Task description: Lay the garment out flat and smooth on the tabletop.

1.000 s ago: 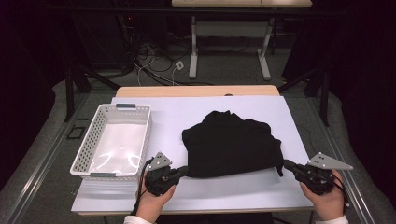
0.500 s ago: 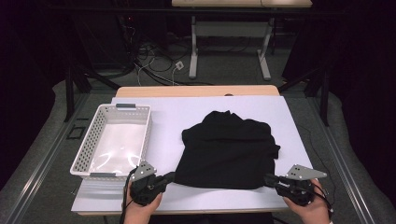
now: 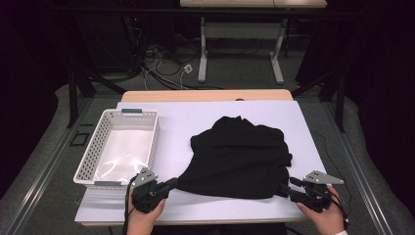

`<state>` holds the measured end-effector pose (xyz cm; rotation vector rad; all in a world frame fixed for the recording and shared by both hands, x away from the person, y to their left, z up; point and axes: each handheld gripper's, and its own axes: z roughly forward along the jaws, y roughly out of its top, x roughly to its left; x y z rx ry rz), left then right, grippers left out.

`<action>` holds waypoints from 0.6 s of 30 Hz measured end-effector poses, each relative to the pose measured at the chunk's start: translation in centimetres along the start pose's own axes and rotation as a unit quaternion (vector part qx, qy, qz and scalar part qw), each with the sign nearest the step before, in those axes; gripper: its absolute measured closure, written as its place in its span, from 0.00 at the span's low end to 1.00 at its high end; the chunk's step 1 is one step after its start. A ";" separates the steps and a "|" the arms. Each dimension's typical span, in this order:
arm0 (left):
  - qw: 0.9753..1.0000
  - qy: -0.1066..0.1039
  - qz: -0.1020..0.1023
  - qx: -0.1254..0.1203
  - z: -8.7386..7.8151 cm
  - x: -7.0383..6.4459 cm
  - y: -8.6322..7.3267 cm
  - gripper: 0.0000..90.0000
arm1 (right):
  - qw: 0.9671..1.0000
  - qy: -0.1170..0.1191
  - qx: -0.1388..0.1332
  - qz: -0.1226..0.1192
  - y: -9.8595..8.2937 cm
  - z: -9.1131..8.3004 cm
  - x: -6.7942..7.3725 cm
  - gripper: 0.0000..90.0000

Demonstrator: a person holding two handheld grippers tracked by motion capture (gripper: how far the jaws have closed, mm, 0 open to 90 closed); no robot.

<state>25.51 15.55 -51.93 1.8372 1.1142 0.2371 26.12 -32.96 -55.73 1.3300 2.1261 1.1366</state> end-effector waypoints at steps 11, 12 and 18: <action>1.000 -0.001 0.007 0.008 0.4 -0.4 -0.1 0.99 | 0.998 0.041 0.034 -0.018 -0.1 0.9 0.7 0.86; 1.000 -0.002 0.007 0.007 0.4 -0.5 -0.1 0.99 | 0.998 0.042 0.035 -0.016 -0.1 0.9 0.8 0.88; 1.000 -0.003 0.010 0.009 0.4 -0.6 -0.1 0.99 | 0.998 0.047 0.052 -0.007 0.2 0.8 0.8 0.94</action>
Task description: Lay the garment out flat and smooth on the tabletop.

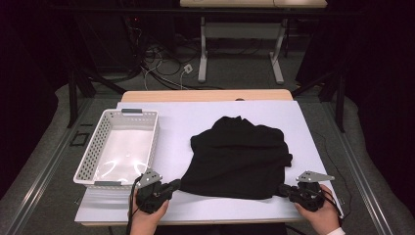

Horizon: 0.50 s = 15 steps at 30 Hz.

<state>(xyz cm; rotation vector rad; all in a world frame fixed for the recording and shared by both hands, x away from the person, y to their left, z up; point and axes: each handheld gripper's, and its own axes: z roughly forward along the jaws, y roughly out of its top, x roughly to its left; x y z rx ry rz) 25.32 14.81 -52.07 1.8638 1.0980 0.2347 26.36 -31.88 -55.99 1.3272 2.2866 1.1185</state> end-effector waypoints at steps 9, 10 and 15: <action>1.000 -0.012 -0.005 -0.011 -0.8 -0.7 0.3 0.99 | 1.000 0.003 -0.005 0.015 0.4 -2.0 0.5 0.95; 1.000 -0.014 -0.002 -0.012 -0.9 -1.0 0.3 0.99 | 1.000 0.003 -0.009 0.011 0.5 -2.4 0.6 0.95; 1.000 -0.016 0.019 -0.015 -1.5 -2.2 0.4 0.99 | 0.999 0.012 -0.037 0.010 0.9 -4.7 1.2 0.95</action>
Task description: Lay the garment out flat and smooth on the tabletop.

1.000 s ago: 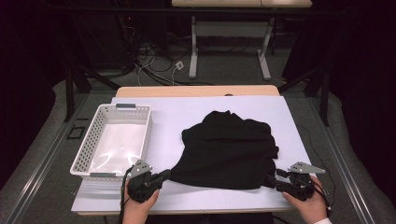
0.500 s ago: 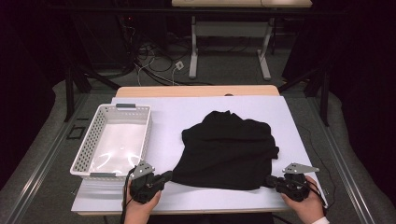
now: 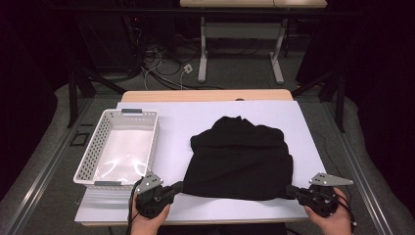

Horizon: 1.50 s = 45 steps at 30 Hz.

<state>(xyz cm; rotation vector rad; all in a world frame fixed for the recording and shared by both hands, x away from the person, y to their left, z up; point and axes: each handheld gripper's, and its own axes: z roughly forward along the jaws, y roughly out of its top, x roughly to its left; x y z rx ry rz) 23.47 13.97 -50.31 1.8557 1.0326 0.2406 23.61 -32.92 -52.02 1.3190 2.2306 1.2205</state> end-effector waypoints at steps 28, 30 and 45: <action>0.999 -0.005 0.006 0.050 4.6 0.3 -1.0 0.55 | 0.999 -0.012 -0.036 -0.028 -0.9 -0.1 0.3 0.63; 0.999 0.000 0.008 0.052 5.3 0.6 -0.9 0.51 | 0.998 -0.024 -0.039 -0.037 -0.9 0.3 0.2 0.58; 0.998 0.041 0.017 0.043 8.8 2.4 0.6 0.40 | 0.996 -0.057 -0.060 -0.014 -0.5 3.2 -1.8 0.42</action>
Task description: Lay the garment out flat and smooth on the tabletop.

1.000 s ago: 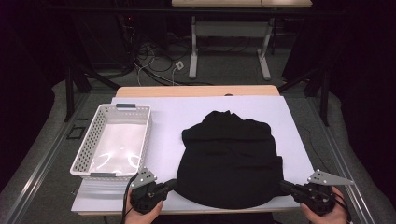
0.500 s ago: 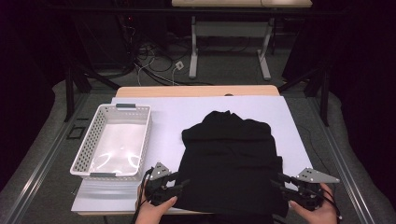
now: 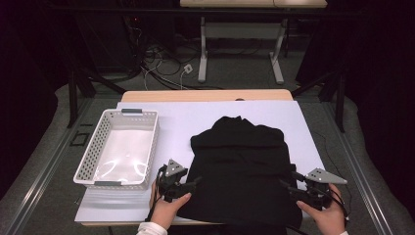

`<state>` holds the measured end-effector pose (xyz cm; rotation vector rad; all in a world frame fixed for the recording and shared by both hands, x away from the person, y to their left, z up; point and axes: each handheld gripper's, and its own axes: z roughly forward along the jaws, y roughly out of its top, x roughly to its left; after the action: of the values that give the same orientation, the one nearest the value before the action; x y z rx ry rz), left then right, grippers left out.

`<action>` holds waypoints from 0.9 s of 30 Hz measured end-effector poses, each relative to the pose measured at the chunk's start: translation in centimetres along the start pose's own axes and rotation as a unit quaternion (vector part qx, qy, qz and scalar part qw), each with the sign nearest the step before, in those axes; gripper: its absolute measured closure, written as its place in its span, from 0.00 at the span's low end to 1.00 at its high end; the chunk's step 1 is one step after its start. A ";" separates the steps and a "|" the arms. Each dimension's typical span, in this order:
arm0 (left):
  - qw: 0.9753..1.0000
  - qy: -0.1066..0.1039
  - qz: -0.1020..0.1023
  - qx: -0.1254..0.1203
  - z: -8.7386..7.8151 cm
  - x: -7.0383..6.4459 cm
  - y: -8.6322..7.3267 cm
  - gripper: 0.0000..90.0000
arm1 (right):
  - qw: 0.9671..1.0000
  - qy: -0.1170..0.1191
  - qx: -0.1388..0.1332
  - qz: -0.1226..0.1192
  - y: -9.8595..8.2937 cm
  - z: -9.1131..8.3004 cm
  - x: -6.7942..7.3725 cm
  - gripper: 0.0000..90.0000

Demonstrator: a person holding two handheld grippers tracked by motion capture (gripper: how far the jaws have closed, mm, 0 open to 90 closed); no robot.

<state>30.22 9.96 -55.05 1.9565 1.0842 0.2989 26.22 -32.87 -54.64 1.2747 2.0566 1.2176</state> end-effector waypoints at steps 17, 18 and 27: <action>0.999 0.005 0.008 0.044 3.6 1.5 1.9 0.37 | 0.999 -0.015 0.033 0.032 -0.3 2.4 -3.5 0.40; 0.999 0.002 0.001 0.051 3.8 1.5 1.8 0.37 | 0.999 -0.016 0.035 0.033 -0.3 2.4 -3.5 0.40; 0.997 -0.031 0.024 0.073 3.6 0.4 1.7 0.32 | 0.998 -0.007 0.062 0.025 -0.4 2.4 -2.8 0.43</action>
<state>33.44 7.79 -56.00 2.1102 1.0461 0.1872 29.10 -34.29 -56.50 1.3935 2.1321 1.1136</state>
